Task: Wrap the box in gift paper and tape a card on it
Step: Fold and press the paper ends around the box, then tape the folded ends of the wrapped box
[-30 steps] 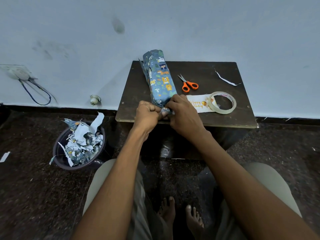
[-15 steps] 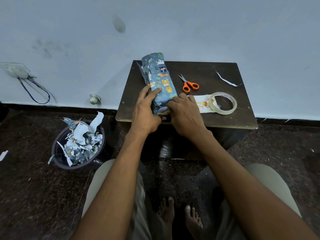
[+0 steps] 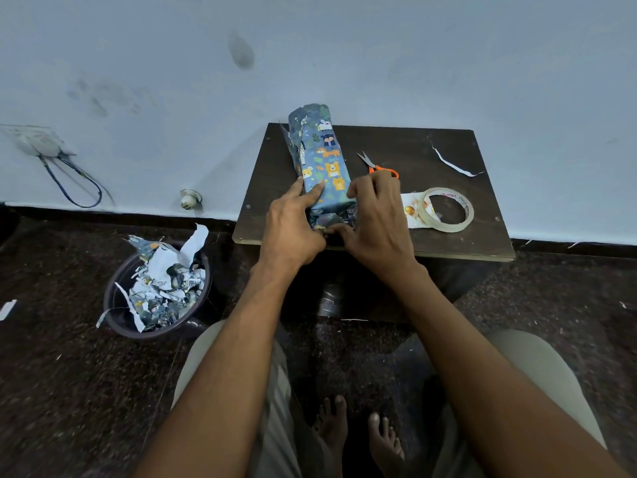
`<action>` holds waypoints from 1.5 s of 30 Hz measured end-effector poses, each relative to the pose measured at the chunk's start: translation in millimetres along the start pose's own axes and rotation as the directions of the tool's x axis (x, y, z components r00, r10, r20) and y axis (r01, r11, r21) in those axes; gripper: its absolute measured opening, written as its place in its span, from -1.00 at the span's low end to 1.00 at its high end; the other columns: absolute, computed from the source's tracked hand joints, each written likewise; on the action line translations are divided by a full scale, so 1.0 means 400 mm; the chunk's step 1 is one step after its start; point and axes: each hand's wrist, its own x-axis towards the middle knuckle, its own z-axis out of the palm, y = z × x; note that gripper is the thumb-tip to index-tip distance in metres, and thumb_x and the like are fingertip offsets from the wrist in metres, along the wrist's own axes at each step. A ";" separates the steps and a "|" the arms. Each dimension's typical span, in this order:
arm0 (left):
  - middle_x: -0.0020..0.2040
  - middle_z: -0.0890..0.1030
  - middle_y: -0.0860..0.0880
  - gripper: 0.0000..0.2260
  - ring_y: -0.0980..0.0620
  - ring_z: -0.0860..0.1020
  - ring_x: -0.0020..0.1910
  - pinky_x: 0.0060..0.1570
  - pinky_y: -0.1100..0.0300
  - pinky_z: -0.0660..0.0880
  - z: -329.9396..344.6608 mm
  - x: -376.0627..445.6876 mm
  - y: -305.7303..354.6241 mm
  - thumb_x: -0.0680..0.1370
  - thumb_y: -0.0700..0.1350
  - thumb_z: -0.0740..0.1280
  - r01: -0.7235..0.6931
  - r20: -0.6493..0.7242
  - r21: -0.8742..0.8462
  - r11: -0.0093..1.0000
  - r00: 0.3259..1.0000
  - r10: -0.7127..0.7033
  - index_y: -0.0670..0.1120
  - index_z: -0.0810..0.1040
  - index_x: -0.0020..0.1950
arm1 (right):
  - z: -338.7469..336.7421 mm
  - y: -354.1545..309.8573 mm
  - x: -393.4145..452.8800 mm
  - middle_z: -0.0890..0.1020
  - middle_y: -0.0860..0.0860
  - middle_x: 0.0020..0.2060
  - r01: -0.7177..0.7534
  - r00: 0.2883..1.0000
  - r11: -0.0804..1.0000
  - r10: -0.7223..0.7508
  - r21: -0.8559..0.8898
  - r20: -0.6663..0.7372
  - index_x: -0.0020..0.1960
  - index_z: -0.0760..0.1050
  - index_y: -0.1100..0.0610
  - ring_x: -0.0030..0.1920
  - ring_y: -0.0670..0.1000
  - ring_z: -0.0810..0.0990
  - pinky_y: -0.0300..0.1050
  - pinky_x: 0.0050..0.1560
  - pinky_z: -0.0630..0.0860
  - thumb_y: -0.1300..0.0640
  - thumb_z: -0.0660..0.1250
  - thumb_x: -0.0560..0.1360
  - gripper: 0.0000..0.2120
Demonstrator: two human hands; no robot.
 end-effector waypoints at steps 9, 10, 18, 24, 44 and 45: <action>0.44 0.50 -0.16 -0.39 -0.08 0.62 0.26 0.29 0.05 0.54 -0.012 -0.006 0.021 0.31 -0.24 0.51 0.034 -0.031 -0.040 0.999 0.999 -0.035 -0.06 0.59 0.38 | 0.005 0.017 0.006 0.60 0.15 0.30 -0.138 0.969 0.950 0.071 0.282 0.236 0.50 0.43 0.16 0.20 0.14 0.60 0.06 0.21 0.54 0.31 0.53 0.41 -0.31; 0.42 0.53 -0.18 -0.41 -0.09 0.62 0.23 0.28 0.05 0.54 -0.015 -0.007 0.022 0.32 -0.24 0.52 0.036 -0.050 -0.048 0.998 0.998 -0.039 -0.05 0.60 0.37 | -0.006 0.013 0.009 0.64 0.13 0.25 -0.171 0.970 0.934 0.103 0.313 0.221 0.47 0.47 0.14 0.16 0.11 0.63 0.02 0.20 0.55 0.29 0.55 0.41 -0.34; 0.29 0.59 0.02 -0.67 0.04 0.46 0.16 0.16 0.16 0.39 -0.060 -0.026 0.083 0.48 -0.12 0.42 -0.222 -0.257 -0.118 0.968 0.948 0.186 -0.12 0.59 0.24 | -0.096 -0.044 0.027 0.66 -0.26 -0.20 -0.254 0.967 0.802 0.225 0.541 0.121 0.25 0.66 0.18 -0.18 -0.30 0.62 -0.36 -0.06 0.50 0.20 0.56 0.45 -0.62; 0.02 0.64 -0.01 -0.80 -0.03 0.41 0.06 0.01 -0.10 0.40 -0.075 -0.076 0.170 0.54 -0.15 0.26 -0.355 -0.399 -0.166 0.920 0.877 0.266 -0.20 0.60 0.06 | -0.190 -0.094 -0.018 0.76 0.04 0.01 -0.242 0.969 0.671 0.204 0.701 0.140 0.18 0.69 0.20 0.02 0.03 0.75 0.16 0.09 0.66 0.21 0.55 0.46 -0.70; -0.01 0.52 -0.21 -0.77 0.05 0.53 0.03 0.03 0.37 0.42 -0.044 -0.299 0.394 0.60 -0.01 0.23 -0.045 -0.415 -0.629 0.776 0.864 -0.286 -0.12 0.59 -0.04 | -0.290 -0.200 -0.207 0.62 0.15 -0.06 -0.231 0.956 0.288 0.247 0.929 0.161 0.10 0.51 0.24 -0.06 0.17 0.59 0.16 -0.02 0.51 0.04 0.27 0.56 -0.72; -0.01 0.52 -0.18 -0.79 0.01 0.53 0.03 0.01 0.38 0.43 -0.041 -0.302 0.398 0.60 0.00 0.24 -0.033 -0.415 -0.632 0.774 0.859 -0.302 -0.08 0.59 -0.04 | -0.294 -0.198 -0.209 0.62 0.16 -0.07 -0.242 0.957 0.281 0.225 0.929 0.181 0.11 0.49 0.28 -0.07 0.17 0.59 0.14 -0.03 0.51 0.06 0.28 0.55 -0.71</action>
